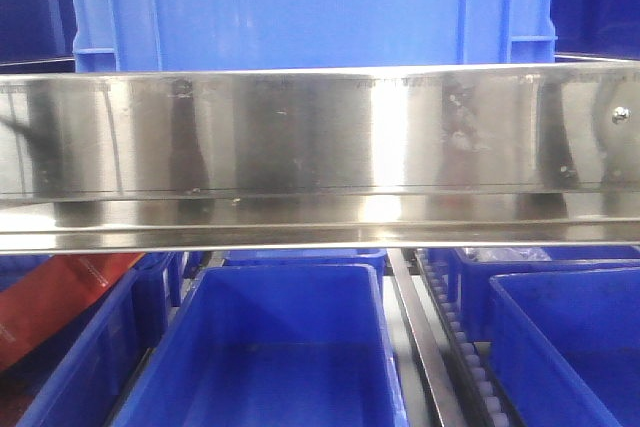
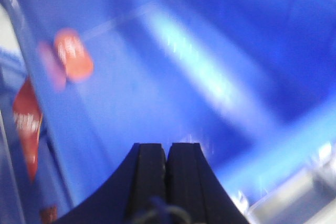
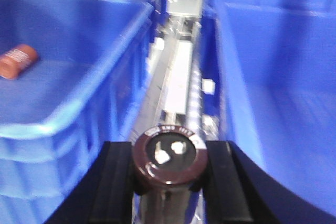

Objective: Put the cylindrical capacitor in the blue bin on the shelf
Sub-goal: 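Open the left gripper to drop the orange cylinder into the bin, then lower the right gripper into the bin and release the capacitor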

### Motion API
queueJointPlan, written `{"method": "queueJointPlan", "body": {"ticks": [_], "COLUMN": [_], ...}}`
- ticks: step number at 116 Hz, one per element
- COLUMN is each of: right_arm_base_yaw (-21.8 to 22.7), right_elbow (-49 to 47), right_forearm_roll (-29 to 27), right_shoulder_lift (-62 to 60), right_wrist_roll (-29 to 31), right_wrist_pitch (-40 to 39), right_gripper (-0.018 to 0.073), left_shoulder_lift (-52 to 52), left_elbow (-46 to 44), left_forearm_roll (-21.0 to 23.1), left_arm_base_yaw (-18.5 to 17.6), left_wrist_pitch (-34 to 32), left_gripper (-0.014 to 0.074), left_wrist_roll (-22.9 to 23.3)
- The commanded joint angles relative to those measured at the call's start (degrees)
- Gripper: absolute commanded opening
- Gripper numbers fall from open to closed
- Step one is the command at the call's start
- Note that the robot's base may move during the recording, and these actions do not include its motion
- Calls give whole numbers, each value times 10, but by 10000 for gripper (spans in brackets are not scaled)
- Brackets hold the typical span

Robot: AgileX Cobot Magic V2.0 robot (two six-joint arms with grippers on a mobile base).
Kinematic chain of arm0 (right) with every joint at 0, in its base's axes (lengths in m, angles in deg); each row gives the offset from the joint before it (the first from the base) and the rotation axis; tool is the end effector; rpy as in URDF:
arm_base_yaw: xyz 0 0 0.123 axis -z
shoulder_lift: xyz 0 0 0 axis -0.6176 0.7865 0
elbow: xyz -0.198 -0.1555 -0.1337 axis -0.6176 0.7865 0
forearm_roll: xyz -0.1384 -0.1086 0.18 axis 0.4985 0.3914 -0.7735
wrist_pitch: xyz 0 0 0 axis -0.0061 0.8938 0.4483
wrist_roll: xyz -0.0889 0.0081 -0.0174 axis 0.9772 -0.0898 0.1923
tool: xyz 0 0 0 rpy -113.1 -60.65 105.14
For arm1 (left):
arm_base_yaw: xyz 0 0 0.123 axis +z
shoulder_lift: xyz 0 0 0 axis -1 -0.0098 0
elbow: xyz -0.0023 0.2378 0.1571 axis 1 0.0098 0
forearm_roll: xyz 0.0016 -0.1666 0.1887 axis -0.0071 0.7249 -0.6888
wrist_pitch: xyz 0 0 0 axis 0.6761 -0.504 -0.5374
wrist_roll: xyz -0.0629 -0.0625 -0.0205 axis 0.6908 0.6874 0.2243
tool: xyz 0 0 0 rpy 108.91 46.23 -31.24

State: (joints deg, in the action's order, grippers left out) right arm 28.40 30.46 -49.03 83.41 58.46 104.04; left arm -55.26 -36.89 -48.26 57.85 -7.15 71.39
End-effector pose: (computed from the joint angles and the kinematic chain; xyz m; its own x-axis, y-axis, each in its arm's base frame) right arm 0.1584 0.0306 0.4204 -0.2726 -0.0560 -0.9605 -0.2064 0.9785 0.0015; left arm 0.2413 -0.1477 0.4786 -0.4811 0.3869 -0.7867 0.5584 0.8270 0.0653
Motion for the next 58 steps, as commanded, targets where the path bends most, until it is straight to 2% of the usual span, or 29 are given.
{"method": "queueJointPlan", "body": {"ticks": [1, 15, 27, 43, 58], "right_arm_base_yaw": [-12, -14, -23, -68, -117], "right_elbow": [-6, -19, -49, -123, -204], "right_forearm_roll": [2, 2, 2, 2, 2], "right_shoulder_lift": [-2, 10, 28, 73, 131], "right_wrist_roll": [0, 0, 0, 0, 0], "right_wrist_pitch": [-30, -28, -25, -19, -1], "right_gripper": [-162, -162, -162, -162, -162], "left_shoulder_lift": [63, 150, 232, 329, 404], "left_elbow": [79, 197, 300, 404, 460], "left_forearm_roll": [-1, -2, -2, -2, -2], "left_arm_base_yaw": [-1, -1, -1, -1, -1], "left_wrist_pitch": [-53, -126, -186, -227, -236], "left_gripper": [-111, -111, -111, -111, -111], "left_wrist_roll": [10, 43, 49, 49, 49]}}
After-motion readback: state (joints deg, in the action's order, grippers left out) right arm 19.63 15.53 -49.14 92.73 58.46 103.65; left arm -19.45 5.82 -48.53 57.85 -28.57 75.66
